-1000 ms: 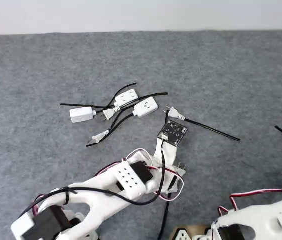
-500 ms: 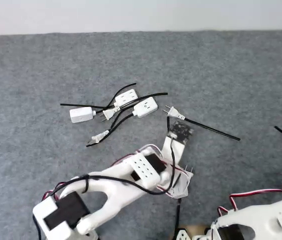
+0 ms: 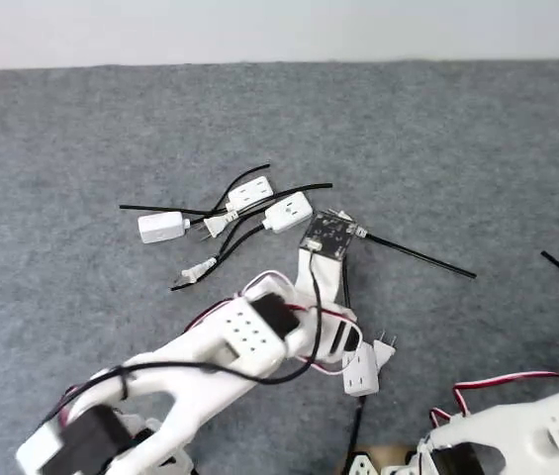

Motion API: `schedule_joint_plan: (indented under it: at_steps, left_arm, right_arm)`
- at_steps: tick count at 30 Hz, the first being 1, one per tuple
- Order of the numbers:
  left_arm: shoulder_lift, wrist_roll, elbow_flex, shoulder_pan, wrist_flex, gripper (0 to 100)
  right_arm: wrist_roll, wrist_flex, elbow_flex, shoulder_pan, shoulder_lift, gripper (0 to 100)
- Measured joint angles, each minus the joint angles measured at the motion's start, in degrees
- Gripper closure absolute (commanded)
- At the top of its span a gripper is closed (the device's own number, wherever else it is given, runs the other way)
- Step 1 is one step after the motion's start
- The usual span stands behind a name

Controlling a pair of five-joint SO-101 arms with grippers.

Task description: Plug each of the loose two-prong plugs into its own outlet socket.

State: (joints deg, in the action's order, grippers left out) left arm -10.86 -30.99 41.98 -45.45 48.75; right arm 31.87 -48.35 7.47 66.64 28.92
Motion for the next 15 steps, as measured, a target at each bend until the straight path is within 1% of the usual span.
schedule_joint_plan:
  at_steps: [4,6,8,10,15]
  left_arm:
    - [-5.0,-0.1,4.7,0.0,0.2,78]
    - [-5.3,-0.1,8.4,-0.7,-1.4,78]
    - [-5.3,-0.1,12.0,-2.4,-4.5,78]
    - [-5.4,-0.1,13.1,-4.8,-7.2,77]
    - [-7.1,-2.5,13.2,-11.7,-8.6,77]
  right_arm:
    - [-0.1,0.0,-0.1,-0.2,0.0,98.7]
    - [-0.1,0.0,-0.1,-0.2,0.0,98.7]
    - [-0.1,0.0,-0.1,-0.2,0.0,98.7]
    - [-0.1,0.0,-0.1,-0.2,0.0,98.7]
    - [-0.1,0.0,-0.1,-0.2,0.0,98.7]
